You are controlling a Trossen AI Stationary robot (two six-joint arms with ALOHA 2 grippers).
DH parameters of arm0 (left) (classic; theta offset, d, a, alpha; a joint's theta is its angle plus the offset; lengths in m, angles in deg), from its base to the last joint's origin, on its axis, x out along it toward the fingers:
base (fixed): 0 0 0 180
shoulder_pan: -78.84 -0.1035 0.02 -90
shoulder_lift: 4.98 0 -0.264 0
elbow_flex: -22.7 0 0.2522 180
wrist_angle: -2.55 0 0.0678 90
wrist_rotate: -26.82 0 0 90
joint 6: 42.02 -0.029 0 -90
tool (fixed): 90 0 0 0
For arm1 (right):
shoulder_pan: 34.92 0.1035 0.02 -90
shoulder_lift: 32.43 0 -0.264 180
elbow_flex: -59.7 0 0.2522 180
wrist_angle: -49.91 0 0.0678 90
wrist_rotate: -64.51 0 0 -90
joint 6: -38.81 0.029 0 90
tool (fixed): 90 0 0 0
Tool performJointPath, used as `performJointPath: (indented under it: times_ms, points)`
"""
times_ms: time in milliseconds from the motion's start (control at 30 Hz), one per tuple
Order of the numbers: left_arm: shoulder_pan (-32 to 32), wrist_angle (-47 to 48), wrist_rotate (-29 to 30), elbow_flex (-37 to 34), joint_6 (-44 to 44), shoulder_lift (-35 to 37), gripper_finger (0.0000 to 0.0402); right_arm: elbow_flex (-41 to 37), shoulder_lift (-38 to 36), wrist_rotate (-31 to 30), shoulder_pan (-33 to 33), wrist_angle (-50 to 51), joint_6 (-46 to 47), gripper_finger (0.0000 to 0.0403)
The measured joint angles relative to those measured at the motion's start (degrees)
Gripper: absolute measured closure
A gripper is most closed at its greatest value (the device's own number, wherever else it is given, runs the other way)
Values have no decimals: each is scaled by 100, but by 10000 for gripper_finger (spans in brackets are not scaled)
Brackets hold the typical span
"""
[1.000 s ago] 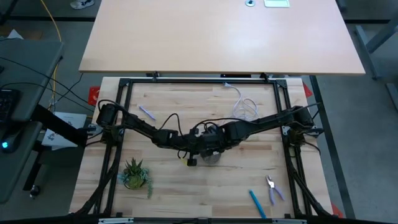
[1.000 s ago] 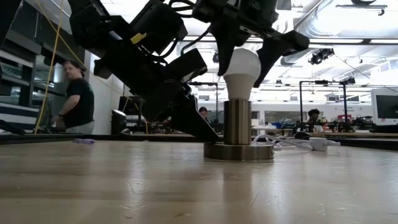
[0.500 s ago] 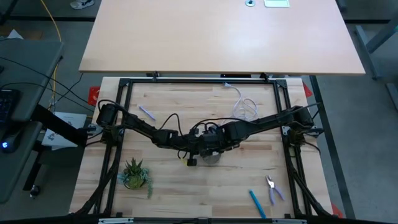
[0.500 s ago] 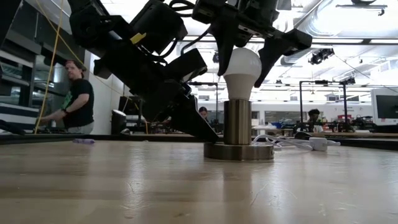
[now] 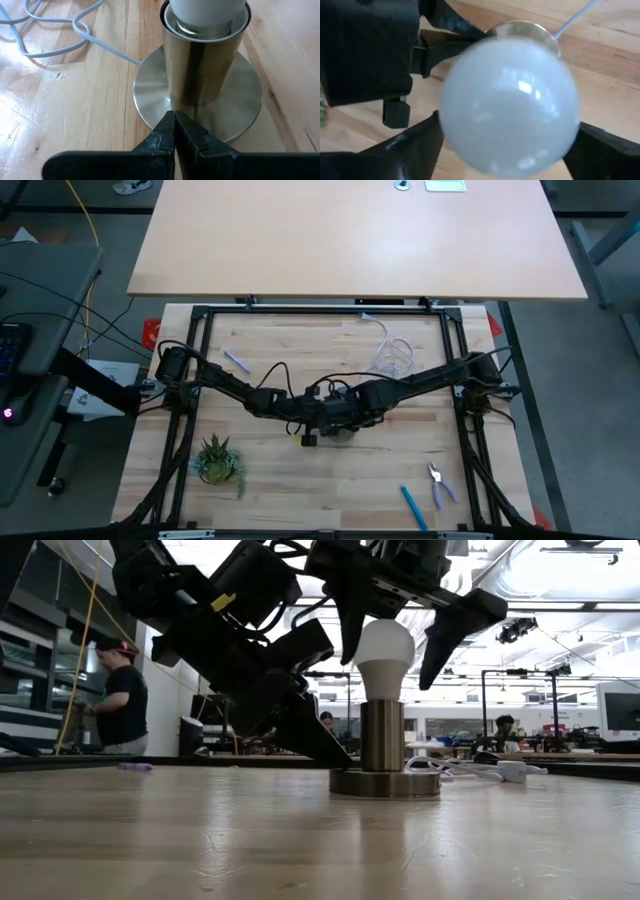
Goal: Screw lightbulb
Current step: Insert the lightbulb in the lamp
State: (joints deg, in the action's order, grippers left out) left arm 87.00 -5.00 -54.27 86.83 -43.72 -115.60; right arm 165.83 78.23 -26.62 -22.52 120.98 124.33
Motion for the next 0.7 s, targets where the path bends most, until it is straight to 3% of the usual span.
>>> performJointPath:
  times_ms: [167, 333, 700]
  points:
    - [0, 1, 10, 0, 0, 0, 401, 4, -8, 66, -3, 30, -89, 13]
    - [0, 3, 17, 0, 0, 0, 401, 12, -50, 550, -8, 156, -967, 10]
    - [0, 5, -2, 0, 0, 1, 401, 27, -447, 1397, -78, 399, -4368, 10]
